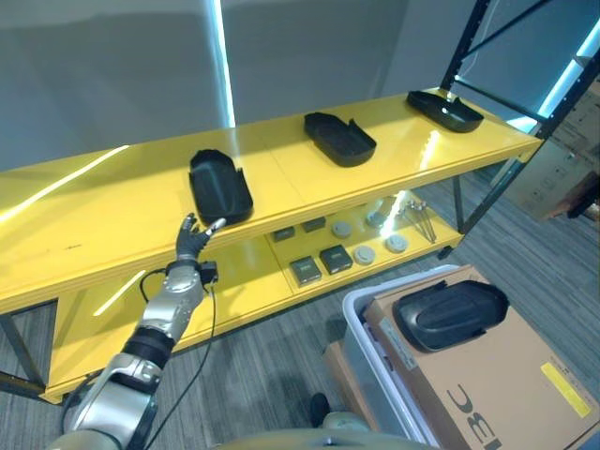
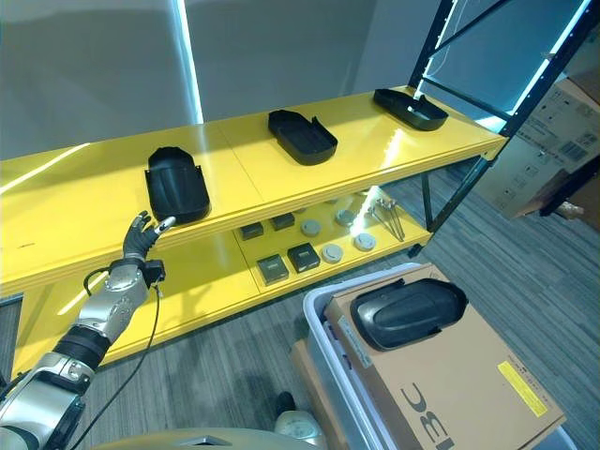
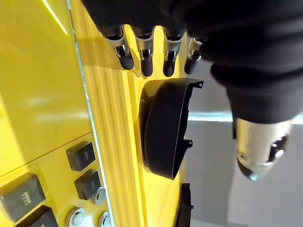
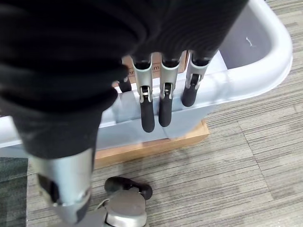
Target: Move parts from the plastic box to the shelf.
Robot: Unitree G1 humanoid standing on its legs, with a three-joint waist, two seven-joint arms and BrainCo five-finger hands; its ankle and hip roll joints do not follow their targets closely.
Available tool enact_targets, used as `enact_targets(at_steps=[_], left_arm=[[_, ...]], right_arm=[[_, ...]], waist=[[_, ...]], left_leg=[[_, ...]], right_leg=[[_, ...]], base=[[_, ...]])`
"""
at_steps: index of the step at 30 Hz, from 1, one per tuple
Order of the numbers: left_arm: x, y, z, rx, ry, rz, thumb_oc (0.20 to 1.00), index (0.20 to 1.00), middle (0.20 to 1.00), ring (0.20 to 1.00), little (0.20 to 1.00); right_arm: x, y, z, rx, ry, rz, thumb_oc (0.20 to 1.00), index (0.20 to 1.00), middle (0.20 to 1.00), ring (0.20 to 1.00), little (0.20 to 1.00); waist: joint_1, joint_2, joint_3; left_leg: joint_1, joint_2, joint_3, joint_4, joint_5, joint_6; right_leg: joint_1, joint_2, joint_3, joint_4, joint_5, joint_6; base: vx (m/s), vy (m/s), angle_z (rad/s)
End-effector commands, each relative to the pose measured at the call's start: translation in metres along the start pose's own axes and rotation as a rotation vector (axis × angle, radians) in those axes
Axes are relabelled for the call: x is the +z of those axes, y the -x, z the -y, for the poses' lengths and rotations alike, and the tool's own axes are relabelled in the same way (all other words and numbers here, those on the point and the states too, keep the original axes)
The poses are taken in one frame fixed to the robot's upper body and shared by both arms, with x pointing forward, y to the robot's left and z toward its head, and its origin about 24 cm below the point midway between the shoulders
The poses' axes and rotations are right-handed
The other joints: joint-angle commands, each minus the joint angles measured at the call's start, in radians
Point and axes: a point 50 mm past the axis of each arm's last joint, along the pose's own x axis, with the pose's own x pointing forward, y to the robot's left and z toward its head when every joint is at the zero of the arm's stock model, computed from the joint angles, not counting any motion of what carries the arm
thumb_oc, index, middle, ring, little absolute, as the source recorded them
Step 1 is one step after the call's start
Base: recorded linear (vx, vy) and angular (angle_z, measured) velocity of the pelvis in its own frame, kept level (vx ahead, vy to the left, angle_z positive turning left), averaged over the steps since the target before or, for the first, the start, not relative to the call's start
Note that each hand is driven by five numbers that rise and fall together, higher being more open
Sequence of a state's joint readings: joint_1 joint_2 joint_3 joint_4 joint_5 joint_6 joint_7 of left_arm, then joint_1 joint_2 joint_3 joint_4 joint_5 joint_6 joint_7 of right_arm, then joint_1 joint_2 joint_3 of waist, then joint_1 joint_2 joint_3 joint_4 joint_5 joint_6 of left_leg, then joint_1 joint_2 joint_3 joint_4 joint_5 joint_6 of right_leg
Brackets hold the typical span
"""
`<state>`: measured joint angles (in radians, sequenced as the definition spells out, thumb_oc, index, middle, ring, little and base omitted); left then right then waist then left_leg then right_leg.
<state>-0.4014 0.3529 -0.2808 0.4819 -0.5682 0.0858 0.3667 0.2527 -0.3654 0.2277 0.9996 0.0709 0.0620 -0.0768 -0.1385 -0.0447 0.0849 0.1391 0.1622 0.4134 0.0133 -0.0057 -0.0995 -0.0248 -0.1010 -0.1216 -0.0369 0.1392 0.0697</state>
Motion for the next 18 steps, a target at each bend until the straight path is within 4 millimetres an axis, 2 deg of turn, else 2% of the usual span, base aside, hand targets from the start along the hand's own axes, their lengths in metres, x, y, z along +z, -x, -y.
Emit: enact_targets(at_steps=[1,5,10,13,18], left_arm=[[0.001,0.006,0.038,-0.138,0.057,0.005,1.000,1.000,1.000,1.000,1.000],[0.004,0.006,0.036,-0.116,0.057,0.030,1.000,1.000,1.000,1.000,1.000],[0.017,0.006,0.027,-0.049,0.081,0.106,1.000,1.000,1.000,1.000,1.000],[0.024,0.008,0.015,0.011,0.100,0.139,1.000,1.000,1.000,1.000,1.000],[0.025,0.011,-0.011,0.110,0.105,0.159,1.000,1.000,1.000,1.000,1.000]], right_arm=[[0.030,-0.003,-0.013,0.041,0.052,0.107,1.000,1.000,1.000,1.000,1.000],[0.030,-0.003,-0.014,0.041,0.052,0.109,1.000,1.000,1.000,1.000,1.000],[0.028,-0.003,-0.013,0.033,0.045,0.099,1.000,1.000,1.000,1.000,1.000],[0.024,-0.003,-0.011,0.022,0.035,0.094,1.000,1.000,1.000,1.000,1.000],[0.025,-0.004,-0.007,0.006,0.012,0.095,1.000,1.000,1.000,1.000,1.000]], waist=[[-0.034,0.018,0.035],[-0.032,0.018,0.034],[-0.023,0.019,0.032],[-0.011,0.021,0.033],[0.013,0.022,0.038]], left_leg=[[-0.070,0.047,-0.033,0.123,-0.081,0.044],[-0.068,0.044,-0.037,0.119,-0.080,0.044],[-0.069,0.043,-0.045,0.116,-0.077,0.042],[-0.069,0.040,-0.055,0.113,-0.075,0.041],[-0.077,0.035,-0.077,0.114,-0.073,0.041]], right_leg=[[0.041,-0.069,0.017,0.064,-0.124,0.098],[0.043,-0.069,0.015,0.064,-0.124,0.097],[0.047,-0.068,0.008,0.061,-0.125,0.095],[0.051,-0.069,0.000,0.058,-0.124,0.095],[0.055,-0.073,-0.014,0.058,-0.124,0.094]], base=[[0.00,0.000,0.00],[0.00,0.000,0.00],[0.00,0.000,0.00],[0.00,0.000,0.00],[-0.01,0.010,0.02]])
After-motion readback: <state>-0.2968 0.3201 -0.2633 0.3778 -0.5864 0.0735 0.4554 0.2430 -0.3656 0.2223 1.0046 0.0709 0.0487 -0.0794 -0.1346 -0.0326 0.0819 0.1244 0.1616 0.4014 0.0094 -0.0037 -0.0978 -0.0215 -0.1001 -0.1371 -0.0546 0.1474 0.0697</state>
